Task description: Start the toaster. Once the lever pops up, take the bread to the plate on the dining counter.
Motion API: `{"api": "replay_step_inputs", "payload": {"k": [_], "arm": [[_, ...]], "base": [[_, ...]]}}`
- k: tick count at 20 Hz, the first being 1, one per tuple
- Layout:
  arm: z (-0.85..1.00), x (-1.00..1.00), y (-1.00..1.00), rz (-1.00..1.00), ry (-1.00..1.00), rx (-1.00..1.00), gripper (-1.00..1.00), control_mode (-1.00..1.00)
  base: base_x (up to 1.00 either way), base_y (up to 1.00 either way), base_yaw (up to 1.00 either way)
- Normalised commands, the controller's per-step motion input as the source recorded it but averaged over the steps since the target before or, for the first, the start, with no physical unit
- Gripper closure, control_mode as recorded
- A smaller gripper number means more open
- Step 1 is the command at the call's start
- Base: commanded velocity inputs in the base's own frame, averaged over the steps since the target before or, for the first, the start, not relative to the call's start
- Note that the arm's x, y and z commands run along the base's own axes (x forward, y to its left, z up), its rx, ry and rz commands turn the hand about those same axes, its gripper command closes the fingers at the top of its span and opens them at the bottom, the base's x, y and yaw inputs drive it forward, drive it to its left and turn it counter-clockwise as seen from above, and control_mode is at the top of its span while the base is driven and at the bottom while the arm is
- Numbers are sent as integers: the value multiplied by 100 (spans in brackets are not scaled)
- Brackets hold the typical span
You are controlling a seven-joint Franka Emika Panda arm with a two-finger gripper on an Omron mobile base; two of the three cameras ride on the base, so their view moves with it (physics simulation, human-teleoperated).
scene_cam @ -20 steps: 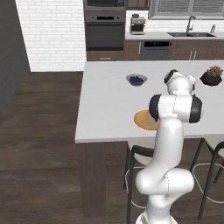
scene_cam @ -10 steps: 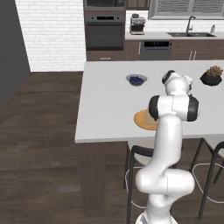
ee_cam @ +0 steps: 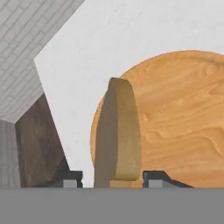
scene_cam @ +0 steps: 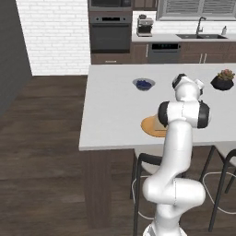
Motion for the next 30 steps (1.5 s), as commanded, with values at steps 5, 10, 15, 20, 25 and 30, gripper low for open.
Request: {"api": "replay_step_inputs", "payload": {"k": [5,10,15,20,25,30], "arm": [[15,-18,0,0,-23,0,-100,-100],[33,-38,0,0,-44,-3,-100,-100],[58,-75,1,0,-53,-12,-100,-100],[86,-62,52,-1,-39,-35,-100,-100],[81,-52,100,-5,-22,-56,-100,-100],[47,-57,100,-5,-4,-46,-100,-100]], "base": [[0,0,0],[0,0,0],[0,0,0],[0,0,0],[0,0,0],[0,0,0]]}}
